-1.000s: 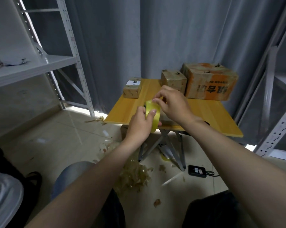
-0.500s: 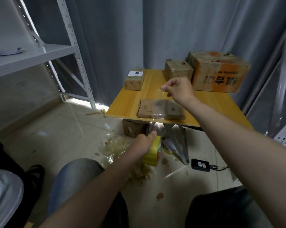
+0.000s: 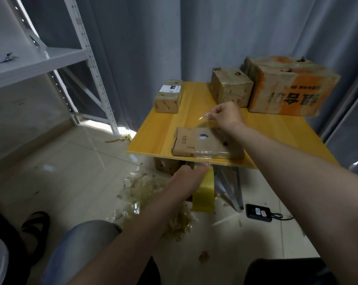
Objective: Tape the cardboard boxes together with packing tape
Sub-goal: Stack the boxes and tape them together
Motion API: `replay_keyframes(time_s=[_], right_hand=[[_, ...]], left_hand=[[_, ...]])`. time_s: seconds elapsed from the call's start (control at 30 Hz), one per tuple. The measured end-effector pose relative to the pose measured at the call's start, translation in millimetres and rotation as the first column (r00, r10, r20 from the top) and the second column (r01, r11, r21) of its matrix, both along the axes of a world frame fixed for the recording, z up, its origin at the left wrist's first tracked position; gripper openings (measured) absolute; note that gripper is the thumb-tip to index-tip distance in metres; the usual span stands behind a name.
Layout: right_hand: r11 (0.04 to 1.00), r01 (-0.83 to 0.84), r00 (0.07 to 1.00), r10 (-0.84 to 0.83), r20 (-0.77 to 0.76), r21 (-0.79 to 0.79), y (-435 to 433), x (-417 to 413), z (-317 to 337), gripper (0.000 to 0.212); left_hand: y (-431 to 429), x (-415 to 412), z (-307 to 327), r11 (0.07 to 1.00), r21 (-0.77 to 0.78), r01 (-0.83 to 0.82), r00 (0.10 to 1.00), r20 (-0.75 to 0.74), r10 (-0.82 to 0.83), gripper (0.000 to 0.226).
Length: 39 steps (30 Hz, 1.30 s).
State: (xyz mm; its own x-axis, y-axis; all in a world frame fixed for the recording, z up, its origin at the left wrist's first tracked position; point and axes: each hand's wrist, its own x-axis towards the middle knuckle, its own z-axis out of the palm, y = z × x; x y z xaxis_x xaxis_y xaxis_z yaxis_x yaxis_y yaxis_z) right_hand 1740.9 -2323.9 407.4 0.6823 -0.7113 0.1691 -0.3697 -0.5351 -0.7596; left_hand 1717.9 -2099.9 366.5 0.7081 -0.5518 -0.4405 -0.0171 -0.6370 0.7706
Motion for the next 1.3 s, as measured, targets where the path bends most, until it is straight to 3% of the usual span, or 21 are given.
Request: replay_keyframes(time_s=[0.3,0.5,0.57,0.67,0.87,0.97,1.03,1.1,1.13,1.17,1.23,1.3], right_hand=[[0.990,0.010,0.980,-0.038,-0.194,-0.141,-2.4,0.4,-24.0,0.023],[0.920,-0.063,0.921,-0.095,-0.377,-0.387,4.5,0.3,-30.2,0.046],[0.898,-0.099,0.949,-0.045,-0.313,-0.429,4.3,0.0,-31.2,0.052],[0.868,-0.250,0.950,0.133,-0.284,-0.429,4.0,-1.2,-34.3,0.036],[0.900,-0.257,0.947,0.162,-0.279,-0.352,3.4,3.0,-37.8,0.030],[0.852,-0.222,0.944,0.066,-0.323,-0.474,8.0,-0.9,-36.2,0.039],[0.844,-0.113,0.982,0.015,-0.187,-0.524,22.4,-10.4,-31.8,0.037],[0.893,0.012,1.000,-0.005,0.017,-0.451,41.9,-25.2,-24.0,0.026],[0.930,0.017,0.999,-0.002,0.041,-0.366,49.6,-34.0,-20.3,0.032],[0.970,-0.004,1.000,0.003,-0.004,-0.245,56.3,-44.7,-17.1,0.041],[0.997,-0.065,0.967,0.074,-0.244,0.044,70.8,-73.4,-16.4,0.055],[0.973,-0.060,0.844,0.169,-0.509,0.223,81.4,-102.5,-23.6,0.070]], left_hand=[[-5.4,1.1,-11.3,1.000,-0.031,-0.005,0.996,-0.095,0.002,0.093],[-6.2,-2.3,-11.2,0.994,-0.104,-0.044,0.980,-0.199,0.023,0.100],[-6.7,-2.3,-13.3,0.991,-0.123,-0.054,0.977,-0.213,0.027,0.105],[-5.8,-1.5,-14.8,0.990,-0.133,-0.043,0.978,-0.210,0.014,0.110],[-8.5,0.3,-24.8,0.996,-0.077,-0.050,0.989,-0.146,0.038,0.073],[-10.8,3.1,-30.6,0.991,-0.108,-0.080,0.986,-0.157,0.063,0.053],[-11.0,3.5,-32.0,0.989,-0.110,-0.099,0.984,-0.161,0.080,0.050],[-11.4,1.6,-31.4,0.989,-0.111,-0.097,0.986,-0.145,0.081,0.050],[-10.8,-0.2,-30.2,0.989,-0.116,-0.096,0.987,-0.136,0.080,0.049],[-10.6,-1.7,-28.2,0.988,-0.121,-0.092,0.989,-0.129,0.076,0.048],[-9.2,-5.7,-24.0,0.989,-0.125,-0.082,0.990,-0.123,0.067,0.047],[-8.1,-11.8,-17.8,0.989,-0.121,-0.086,0.989,-0.132,0.070,0.051]])
